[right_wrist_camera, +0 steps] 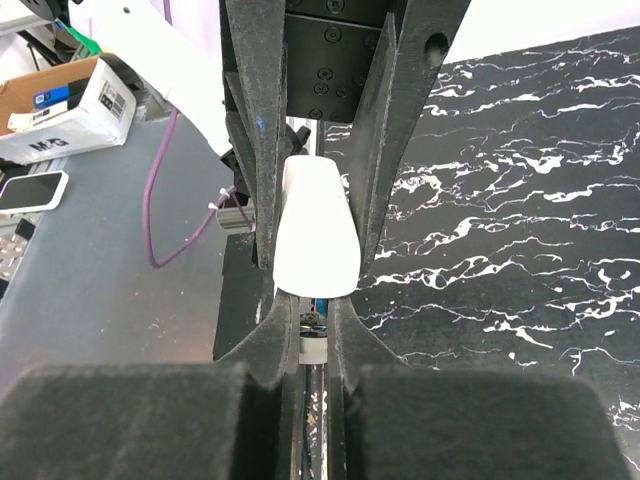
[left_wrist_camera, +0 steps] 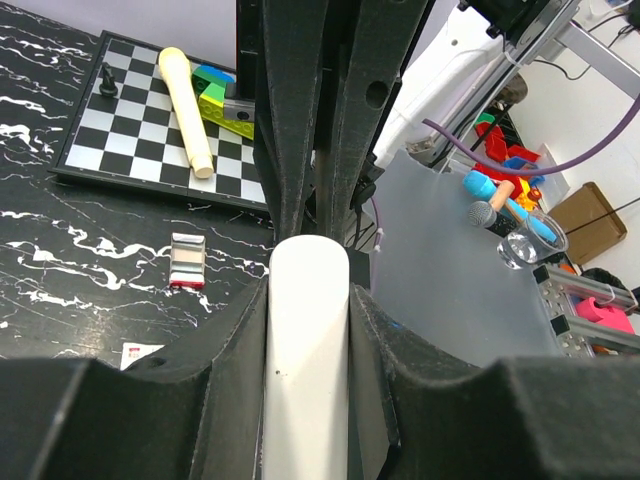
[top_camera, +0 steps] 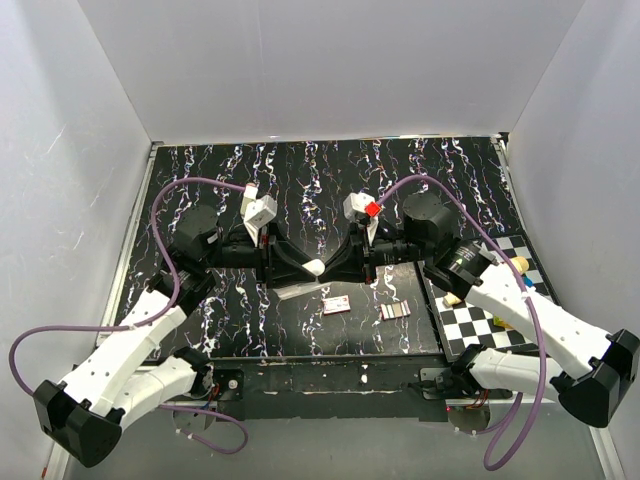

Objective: Unload the staples from the stapler

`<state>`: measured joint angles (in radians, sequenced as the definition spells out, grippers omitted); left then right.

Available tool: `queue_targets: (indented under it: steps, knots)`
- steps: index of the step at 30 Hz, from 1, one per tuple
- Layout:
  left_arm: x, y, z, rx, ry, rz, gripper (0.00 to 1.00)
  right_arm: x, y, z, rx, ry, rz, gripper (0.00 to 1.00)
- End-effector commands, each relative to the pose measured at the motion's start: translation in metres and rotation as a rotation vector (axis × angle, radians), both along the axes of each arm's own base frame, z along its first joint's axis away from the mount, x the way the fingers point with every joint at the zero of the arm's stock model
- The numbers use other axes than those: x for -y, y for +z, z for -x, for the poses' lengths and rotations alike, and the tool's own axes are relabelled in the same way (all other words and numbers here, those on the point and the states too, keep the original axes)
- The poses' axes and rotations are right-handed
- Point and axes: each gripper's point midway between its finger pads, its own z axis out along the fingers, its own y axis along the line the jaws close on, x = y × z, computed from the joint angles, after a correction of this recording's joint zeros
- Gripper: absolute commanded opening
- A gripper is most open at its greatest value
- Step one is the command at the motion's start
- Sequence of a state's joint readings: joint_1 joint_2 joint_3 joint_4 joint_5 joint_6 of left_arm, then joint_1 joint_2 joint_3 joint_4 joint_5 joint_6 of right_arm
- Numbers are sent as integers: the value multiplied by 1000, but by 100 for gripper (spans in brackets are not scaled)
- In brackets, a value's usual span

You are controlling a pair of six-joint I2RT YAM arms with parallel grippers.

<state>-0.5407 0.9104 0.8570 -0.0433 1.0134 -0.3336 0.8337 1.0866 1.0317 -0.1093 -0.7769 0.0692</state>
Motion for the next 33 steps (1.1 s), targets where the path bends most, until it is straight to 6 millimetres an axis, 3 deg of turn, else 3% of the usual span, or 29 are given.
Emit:
queue_targets:
  steps: [1, 33]
  knots:
    - [-10, 54, -8, 166, 102, 134, 0, 14, -42, 30, -164, 79, 119, 1]
    - [-15, 86, -23, 233, 228, 215, 0, -8, -93, 63, -285, 158, 177, 1]
